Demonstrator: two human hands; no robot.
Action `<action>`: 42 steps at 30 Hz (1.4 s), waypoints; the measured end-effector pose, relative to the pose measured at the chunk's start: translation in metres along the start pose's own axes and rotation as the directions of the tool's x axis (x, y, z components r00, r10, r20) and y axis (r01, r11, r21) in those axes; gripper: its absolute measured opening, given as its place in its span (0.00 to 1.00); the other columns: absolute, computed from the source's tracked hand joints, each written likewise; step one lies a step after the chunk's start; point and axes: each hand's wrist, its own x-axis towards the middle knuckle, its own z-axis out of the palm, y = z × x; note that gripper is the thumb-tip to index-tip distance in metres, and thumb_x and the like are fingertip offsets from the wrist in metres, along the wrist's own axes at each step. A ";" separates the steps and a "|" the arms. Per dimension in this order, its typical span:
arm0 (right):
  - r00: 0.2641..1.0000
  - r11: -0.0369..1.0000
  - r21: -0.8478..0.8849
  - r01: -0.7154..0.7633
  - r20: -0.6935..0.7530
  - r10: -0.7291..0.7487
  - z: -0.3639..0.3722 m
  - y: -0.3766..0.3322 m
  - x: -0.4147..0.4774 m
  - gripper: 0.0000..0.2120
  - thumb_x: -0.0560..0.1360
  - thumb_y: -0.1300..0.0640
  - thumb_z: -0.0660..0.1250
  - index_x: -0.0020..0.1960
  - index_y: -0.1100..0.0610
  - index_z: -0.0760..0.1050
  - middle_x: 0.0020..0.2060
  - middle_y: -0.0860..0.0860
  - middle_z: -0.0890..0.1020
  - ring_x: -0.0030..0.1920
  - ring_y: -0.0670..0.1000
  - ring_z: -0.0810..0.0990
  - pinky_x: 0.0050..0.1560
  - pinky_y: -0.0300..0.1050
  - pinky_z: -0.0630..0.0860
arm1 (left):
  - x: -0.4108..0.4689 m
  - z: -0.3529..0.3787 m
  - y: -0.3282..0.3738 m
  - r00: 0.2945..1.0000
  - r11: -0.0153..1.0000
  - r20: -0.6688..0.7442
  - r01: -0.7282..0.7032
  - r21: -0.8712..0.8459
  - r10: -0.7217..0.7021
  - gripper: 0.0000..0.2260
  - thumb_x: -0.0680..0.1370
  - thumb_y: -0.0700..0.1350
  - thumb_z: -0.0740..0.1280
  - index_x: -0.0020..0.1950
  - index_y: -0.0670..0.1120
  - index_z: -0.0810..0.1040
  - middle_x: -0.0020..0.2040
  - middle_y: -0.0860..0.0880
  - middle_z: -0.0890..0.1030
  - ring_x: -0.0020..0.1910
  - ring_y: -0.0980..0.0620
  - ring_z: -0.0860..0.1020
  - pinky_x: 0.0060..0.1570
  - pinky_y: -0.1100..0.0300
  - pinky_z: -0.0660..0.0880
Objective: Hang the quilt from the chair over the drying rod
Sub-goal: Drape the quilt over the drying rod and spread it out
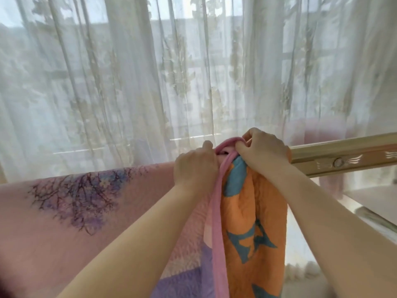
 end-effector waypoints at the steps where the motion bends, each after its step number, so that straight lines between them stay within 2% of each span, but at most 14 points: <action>1: 1.000 1.000 0.005 0.017 -0.013 -0.017 0.001 0.003 -0.001 0.12 0.74 0.43 0.59 0.52 0.49 0.74 0.49 0.50 0.82 0.53 0.57 0.78 0.58 0.54 0.71 | -0.004 0.003 -0.001 0.999 0.999 -0.037 -0.019 0.040 0.021 0.06 0.75 0.40 0.60 0.37 0.45 0.69 0.26 0.48 0.74 0.22 0.47 0.71 0.27 0.60 0.59; 3: 0.998 0.998 0.004 0.062 -0.031 -0.062 0.001 0.010 0.001 0.10 0.74 0.45 0.60 0.51 0.49 0.74 0.48 0.50 0.81 0.51 0.57 0.78 0.54 0.51 0.71 | -0.006 0.006 -0.003 0.994 0.998 -0.103 -0.029 0.064 0.035 0.08 0.72 0.39 0.63 0.33 0.45 0.68 0.21 0.50 0.70 0.18 0.50 0.62 0.25 0.63 0.54; 5: 0.997 0.998 0.008 0.066 -0.045 -0.066 -0.004 0.018 0.006 0.10 0.74 0.48 0.61 0.50 0.51 0.75 0.45 0.50 0.80 0.49 0.56 0.77 0.48 0.47 0.69 | -0.004 0.007 -0.006 0.996 0.999 -0.082 -0.029 0.041 0.032 0.11 0.74 0.39 0.65 0.33 0.46 0.67 0.20 0.51 0.67 0.19 0.51 0.58 0.25 0.64 0.48; 9: 0.976 0.986 0.044 -0.161 -0.144 0.166 -0.027 0.063 0.018 0.09 0.77 0.51 0.58 0.48 0.56 0.71 0.44 0.55 0.77 0.44 0.57 0.72 0.44 0.47 0.66 | -0.005 0.012 -0.022 0.999 0.997 -0.049 0.009 0.078 -0.006 0.11 0.80 0.47 0.57 0.39 0.48 0.64 0.23 0.55 0.60 0.21 0.52 0.59 0.24 0.62 0.48; 12: 0.941 0.952 0.013 -0.307 -0.143 0.305 -0.041 0.098 0.023 0.07 0.78 0.55 0.57 0.48 0.58 0.68 0.49 0.62 0.77 0.47 0.59 0.73 0.45 0.48 0.66 | -0.002 0.016 -0.045 0.996 0.995 -0.061 0.075 0.068 -0.071 0.11 0.81 0.47 0.54 0.39 0.47 0.66 0.22 0.54 0.63 0.20 0.53 0.61 0.23 0.61 0.51; 15: 0.966 0.964 -0.063 -0.258 -0.048 0.255 -0.032 0.100 0.029 0.04 0.77 0.58 0.57 0.48 0.59 0.68 0.49 0.62 0.77 0.45 0.57 0.71 0.43 0.47 0.64 | 0.002 0.019 -0.061 0.992 0.990 -0.047 0.124 0.074 -0.120 0.10 0.80 0.47 0.53 0.40 0.47 0.66 0.23 0.52 0.67 0.21 0.52 0.63 0.24 0.61 0.55; 19: 0.982 0.975 -0.147 -0.167 -0.115 0.151 -0.006 0.091 0.031 0.08 0.78 0.55 0.57 0.49 0.58 0.71 0.51 0.59 0.76 0.49 0.59 0.73 0.44 0.47 0.65 | 0.003 0.014 -0.073 0.982 0.980 0.000 0.186 0.070 -0.187 0.11 0.80 0.47 0.51 0.42 0.46 0.69 0.27 0.51 0.71 0.27 0.49 0.69 0.28 0.58 0.61; 24: 0.991 0.967 -0.250 -0.058 -0.132 0.025 -0.004 0.081 0.024 0.12 0.79 0.46 0.56 0.42 0.53 0.70 0.49 0.57 0.76 0.53 0.59 0.75 0.45 0.47 0.65 | 0.015 0.002 -0.049 0.984 0.981 0.125 0.143 -0.128 -0.127 0.15 0.82 0.51 0.50 0.49 0.45 0.73 0.41 0.46 0.79 0.39 0.45 0.73 0.39 0.53 0.68; 27: 0.993 0.975 -0.222 -0.007 -0.116 -0.020 -0.007 0.076 0.024 0.15 0.78 0.45 0.57 0.37 0.52 0.69 0.42 0.52 0.72 0.47 0.57 0.74 0.43 0.47 0.65 | 0.025 0.005 -0.020 0.975 0.959 0.191 0.159 -0.234 -0.115 0.18 0.82 0.56 0.49 0.51 0.46 0.73 0.45 0.46 0.80 0.43 0.45 0.74 0.42 0.52 0.69; 31: 0.997 0.987 -0.157 0.040 -0.062 -0.050 -0.007 0.080 0.025 0.18 0.78 0.45 0.57 0.31 0.49 0.65 0.35 0.46 0.69 0.42 0.53 0.73 0.41 0.46 0.65 | 0.020 0.014 -0.011 0.984 0.983 0.132 0.138 -0.121 -0.122 0.26 0.80 0.63 0.44 0.57 0.48 0.73 0.46 0.47 0.82 0.40 0.47 0.73 0.39 0.54 0.66; 35: 1.000 0.997 -0.073 0.014 0.009 -0.013 -0.025 0.102 0.038 0.14 0.77 0.47 0.57 0.37 0.50 0.75 0.37 0.46 0.77 0.44 0.53 0.76 0.47 0.49 0.71 | 0.016 0.013 -0.012 0.989 0.971 0.074 0.139 -0.193 -0.127 0.31 0.77 0.67 0.42 0.63 0.48 0.71 0.50 0.47 0.83 0.47 0.45 0.79 0.40 0.55 0.66; 37: 0.998 0.998 -0.035 -0.059 -0.028 0.058 -0.035 0.119 0.046 0.14 0.77 0.48 0.56 0.38 0.51 0.76 0.40 0.50 0.79 0.45 0.54 0.76 0.52 0.52 0.73 | 0.018 0.009 -0.010 0.984 0.966 0.081 0.171 -0.193 -0.158 0.32 0.77 0.67 0.42 0.62 0.47 0.72 0.51 0.47 0.83 0.47 0.44 0.78 0.41 0.55 0.65; 39: 0.987 0.989 -0.053 -0.140 -0.085 0.135 -0.045 0.143 0.054 0.14 0.77 0.49 0.55 0.39 0.51 0.76 0.42 0.52 0.79 0.45 0.55 0.75 0.53 0.53 0.71 | 0.017 0.006 -0.009 0.980 0.973 0.088 0.190 -0.132 -0.180 0.33 0.77 0.67 0.40 0.57 0.48 0.75 0.47 0.48 0.82 0.42 0.48 0.75 0.39 0.55 0.65; 42: 0.960 0.963 -0.090 -0.252 -0.148 0.238 -0.063 0.181 0.064 0.17 0.76 0.47 0.55 0.43 0.54 0.78 0.44 0.55 0.81 0.46 0.57 0.75 0.54 0.53 0.71 | 0.016 0.007 -0.008 0.976 0.981 0.101 0.194 0.014 -0.195 0.31 0.76 0.67 0.39 0.38 0.49 0.74 0.34 0.53 0.76 0.34 0.51 0.72 0.34 0.56 0.64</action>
